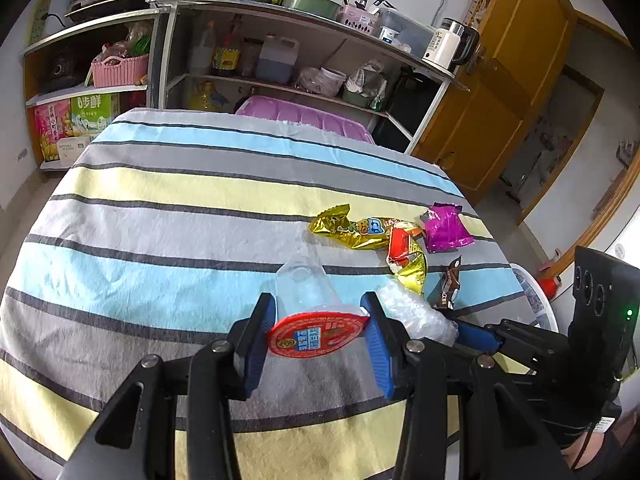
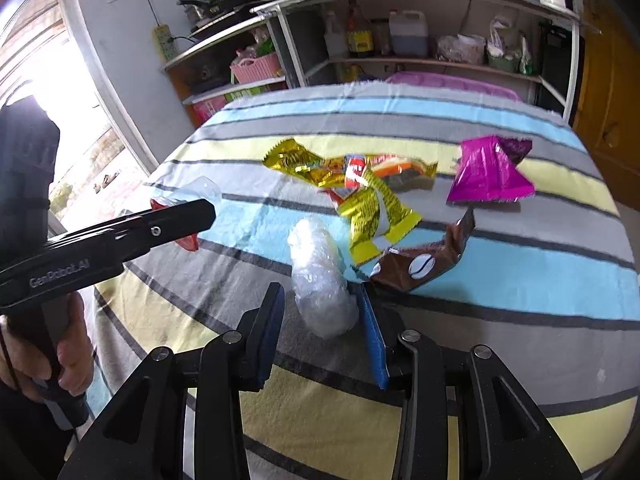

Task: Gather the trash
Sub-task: 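Grasp the red-lidded clear cup with the left gripper while the right gripper grasps the clear plastic bag, then carry the cup and plastic bag over the wastebasket and open both grippers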

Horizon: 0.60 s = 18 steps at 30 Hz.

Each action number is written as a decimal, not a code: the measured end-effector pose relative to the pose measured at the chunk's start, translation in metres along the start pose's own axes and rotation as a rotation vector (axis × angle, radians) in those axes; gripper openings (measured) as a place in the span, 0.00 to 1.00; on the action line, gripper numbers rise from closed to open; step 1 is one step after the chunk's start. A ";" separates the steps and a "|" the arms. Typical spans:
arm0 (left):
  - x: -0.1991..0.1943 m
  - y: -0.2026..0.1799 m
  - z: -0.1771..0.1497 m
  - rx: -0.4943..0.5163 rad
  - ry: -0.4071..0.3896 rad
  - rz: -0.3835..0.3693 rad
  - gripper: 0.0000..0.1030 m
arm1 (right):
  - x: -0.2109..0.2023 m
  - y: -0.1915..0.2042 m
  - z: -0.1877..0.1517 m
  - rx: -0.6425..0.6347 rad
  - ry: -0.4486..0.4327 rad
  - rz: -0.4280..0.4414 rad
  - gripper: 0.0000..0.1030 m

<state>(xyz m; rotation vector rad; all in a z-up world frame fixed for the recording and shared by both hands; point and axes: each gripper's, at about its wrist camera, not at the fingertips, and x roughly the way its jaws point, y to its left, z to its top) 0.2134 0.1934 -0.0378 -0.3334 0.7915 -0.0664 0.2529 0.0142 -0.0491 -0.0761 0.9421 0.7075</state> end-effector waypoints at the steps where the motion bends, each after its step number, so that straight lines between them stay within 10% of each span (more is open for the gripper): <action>1: 0.000 0.000 0.000 0.001 0.000 -0.001 0.45 | -0.001 0.000 0.000 -0.002 0.001 -0.002 0.28; 18: -0.011 -0.028 -0.010 0.039 -0.002 -0.016 0.45 | -0.053 -0.010 -0.020 0.052 -0.096 0.010 0.26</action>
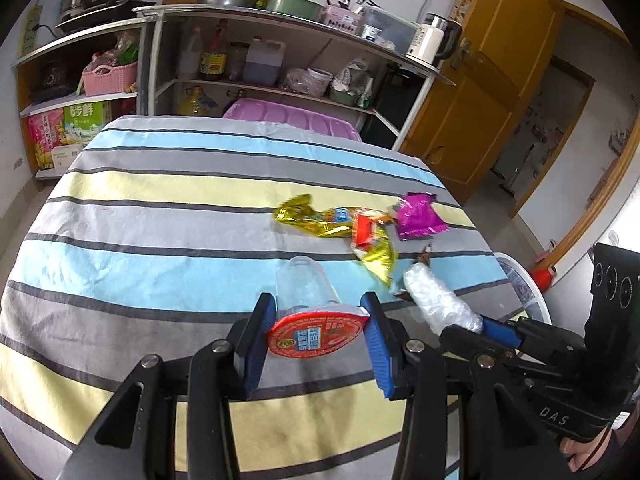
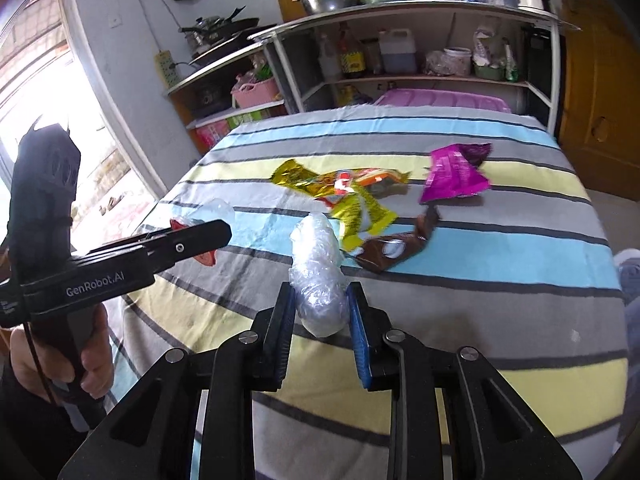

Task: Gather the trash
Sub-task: 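Carry the cup and plastic bag over the wastebasket and open both grippers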

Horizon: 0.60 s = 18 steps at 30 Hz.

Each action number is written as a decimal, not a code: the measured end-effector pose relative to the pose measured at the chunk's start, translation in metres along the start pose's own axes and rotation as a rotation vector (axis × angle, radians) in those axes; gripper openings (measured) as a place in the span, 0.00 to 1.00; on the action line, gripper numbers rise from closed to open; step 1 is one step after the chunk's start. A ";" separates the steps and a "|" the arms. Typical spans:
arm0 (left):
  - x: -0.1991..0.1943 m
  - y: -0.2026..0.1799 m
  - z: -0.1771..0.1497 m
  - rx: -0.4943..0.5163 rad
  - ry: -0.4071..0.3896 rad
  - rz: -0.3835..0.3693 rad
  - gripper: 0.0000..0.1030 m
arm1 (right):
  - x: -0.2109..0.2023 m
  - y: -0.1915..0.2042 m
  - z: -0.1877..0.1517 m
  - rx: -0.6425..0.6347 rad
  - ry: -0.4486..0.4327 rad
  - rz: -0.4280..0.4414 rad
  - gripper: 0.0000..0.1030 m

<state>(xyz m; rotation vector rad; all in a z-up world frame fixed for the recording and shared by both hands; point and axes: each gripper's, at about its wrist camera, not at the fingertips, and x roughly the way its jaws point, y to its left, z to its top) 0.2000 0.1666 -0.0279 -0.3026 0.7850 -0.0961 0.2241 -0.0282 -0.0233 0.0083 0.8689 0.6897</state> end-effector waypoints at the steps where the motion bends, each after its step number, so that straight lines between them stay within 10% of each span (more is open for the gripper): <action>1: 0.000 -0.005 0.000 0.007 0.000 -0.005 0.45 | -0.005 -0.004 -0.001 0.009 -0.007 -0.008 0.26; 18: 0.035 -0.128 0.010 0.178 0.038 -0.157 0.45 | -0.086 -0.104 -0.025 0.176 -0.101 -0.170 0.26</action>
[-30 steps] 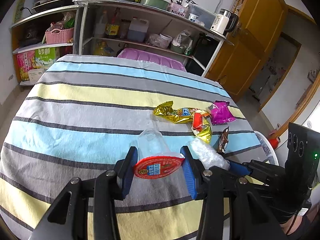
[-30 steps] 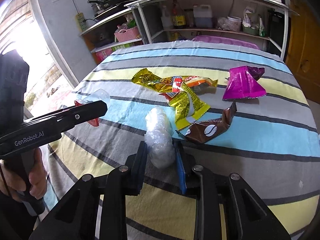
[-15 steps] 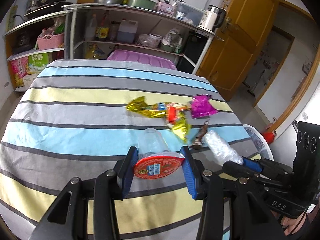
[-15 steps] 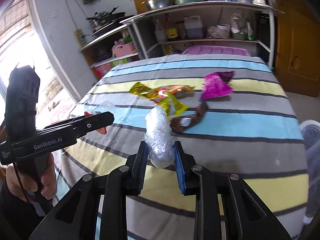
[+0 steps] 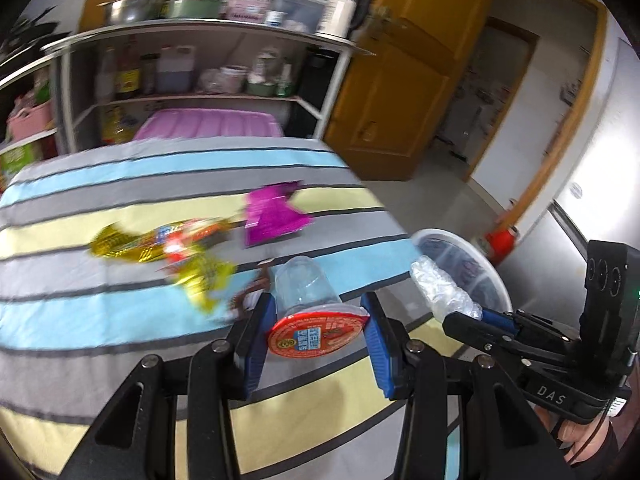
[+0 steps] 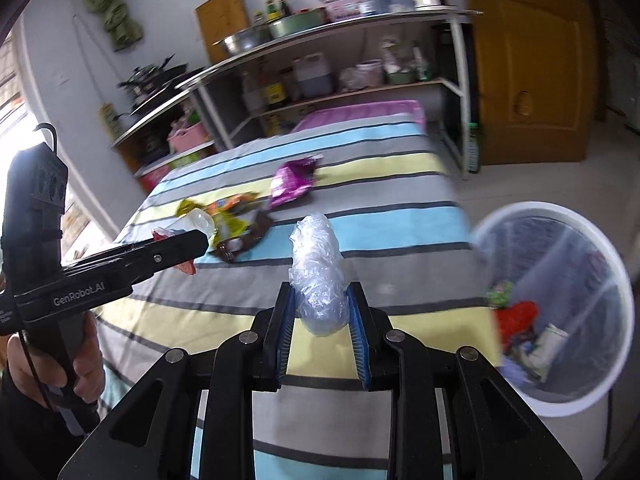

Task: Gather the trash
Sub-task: 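Carry the cup and plastic bag over the wastebasket and open both grippers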

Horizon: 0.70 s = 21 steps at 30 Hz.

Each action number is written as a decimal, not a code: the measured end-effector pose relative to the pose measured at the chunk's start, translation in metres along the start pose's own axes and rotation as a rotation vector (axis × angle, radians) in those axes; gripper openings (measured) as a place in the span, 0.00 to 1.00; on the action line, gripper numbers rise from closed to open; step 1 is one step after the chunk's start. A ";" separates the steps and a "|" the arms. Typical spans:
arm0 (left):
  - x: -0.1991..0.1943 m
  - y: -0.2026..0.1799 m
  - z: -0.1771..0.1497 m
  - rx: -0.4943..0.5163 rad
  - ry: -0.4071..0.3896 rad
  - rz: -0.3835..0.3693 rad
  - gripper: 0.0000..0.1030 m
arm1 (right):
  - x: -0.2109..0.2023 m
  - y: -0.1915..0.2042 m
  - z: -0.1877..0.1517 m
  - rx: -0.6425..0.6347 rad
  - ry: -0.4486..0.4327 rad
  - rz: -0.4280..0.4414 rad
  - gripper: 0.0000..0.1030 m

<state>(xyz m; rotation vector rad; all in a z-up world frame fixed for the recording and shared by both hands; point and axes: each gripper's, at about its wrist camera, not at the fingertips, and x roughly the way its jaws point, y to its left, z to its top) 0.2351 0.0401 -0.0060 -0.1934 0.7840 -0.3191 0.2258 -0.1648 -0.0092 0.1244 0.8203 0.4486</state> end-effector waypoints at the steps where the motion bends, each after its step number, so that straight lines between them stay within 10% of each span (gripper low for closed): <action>1: 0.005 -0.009 0.003 0.015 0.002 -0.016 0.45 | -0.005 -0.010 0.001 0.013 -0.007 -0.018 0.26; 21: 0.100 -0.131 0.022 0.165 0.119 -0.207 0.45 | -0.038 -0.135 -0.020 0.197 -0.019 -0.212 0.27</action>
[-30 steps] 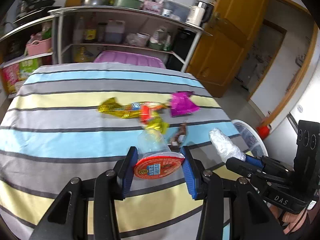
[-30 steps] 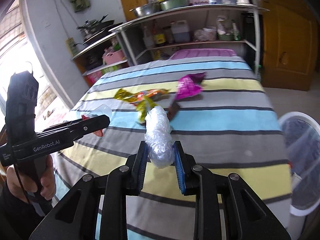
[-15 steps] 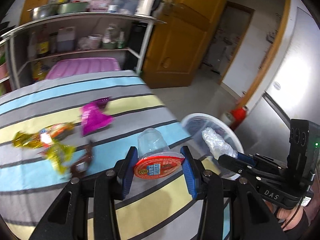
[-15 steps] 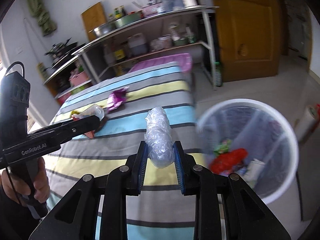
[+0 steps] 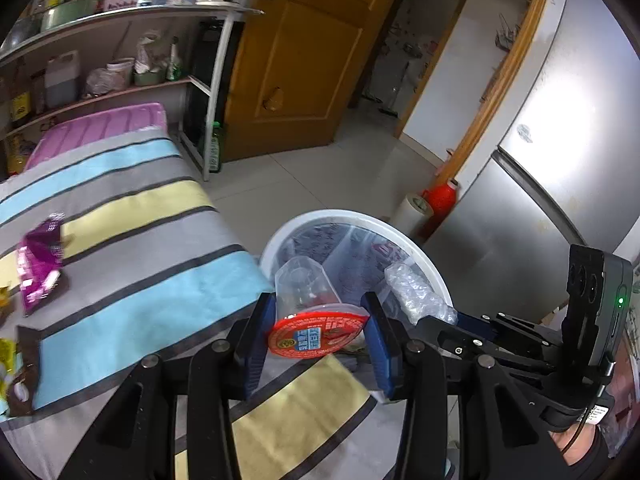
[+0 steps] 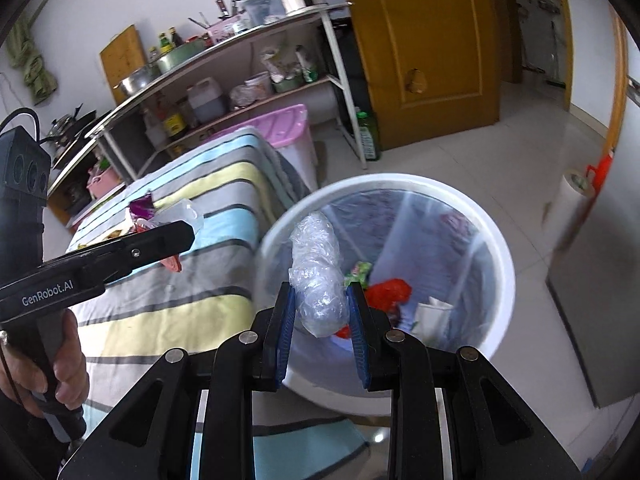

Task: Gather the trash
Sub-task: 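Carry the cup and plastic bag over the wastebasket and open both grippers, then move both open grippers back over the remaining wrappers on the table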

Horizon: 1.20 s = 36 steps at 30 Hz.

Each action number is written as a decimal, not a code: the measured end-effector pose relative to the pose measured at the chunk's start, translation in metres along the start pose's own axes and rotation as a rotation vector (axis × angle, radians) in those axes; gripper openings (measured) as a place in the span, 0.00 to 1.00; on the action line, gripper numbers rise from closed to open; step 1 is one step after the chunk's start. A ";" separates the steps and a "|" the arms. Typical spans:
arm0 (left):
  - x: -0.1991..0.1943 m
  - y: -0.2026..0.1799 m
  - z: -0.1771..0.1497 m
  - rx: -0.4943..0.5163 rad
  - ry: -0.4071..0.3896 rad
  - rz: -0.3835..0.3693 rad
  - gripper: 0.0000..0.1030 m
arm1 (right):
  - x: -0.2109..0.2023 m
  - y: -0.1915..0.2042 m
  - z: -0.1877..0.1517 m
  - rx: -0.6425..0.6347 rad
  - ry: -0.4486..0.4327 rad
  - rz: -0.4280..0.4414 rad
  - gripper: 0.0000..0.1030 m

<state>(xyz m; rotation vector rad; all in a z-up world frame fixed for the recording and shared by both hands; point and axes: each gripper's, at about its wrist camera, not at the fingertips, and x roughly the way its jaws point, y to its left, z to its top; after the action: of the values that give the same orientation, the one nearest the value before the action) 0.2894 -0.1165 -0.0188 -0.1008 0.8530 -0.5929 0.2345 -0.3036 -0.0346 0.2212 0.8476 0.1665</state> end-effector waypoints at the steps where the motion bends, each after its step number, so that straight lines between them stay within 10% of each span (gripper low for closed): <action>1: 0.005 -0.003 0.000 0.003 0.007 -0.003 0.45 | 0.002 -0.003 -0.001 0.005 0.003 -0.004 0.27; 15: 0.033 -0.003 0.003 -0.040 0.052 -0.053 0.62 | 0.006 -0.026 -0.004 0.051 -0.004 -0.036 0.37; 36: -0.042 0.026 -0.009 -0.070 -0.059 0.036 0.62 | -0.022 0.024 -0.003 0.003 -0.047 0.004 0.37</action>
<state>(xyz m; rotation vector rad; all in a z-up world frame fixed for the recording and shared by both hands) 0.2730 -0.0713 -0.0049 -0.1651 0.8166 -0.5237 0.2166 -0.2854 -0.0138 0.2290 0.8012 0.1627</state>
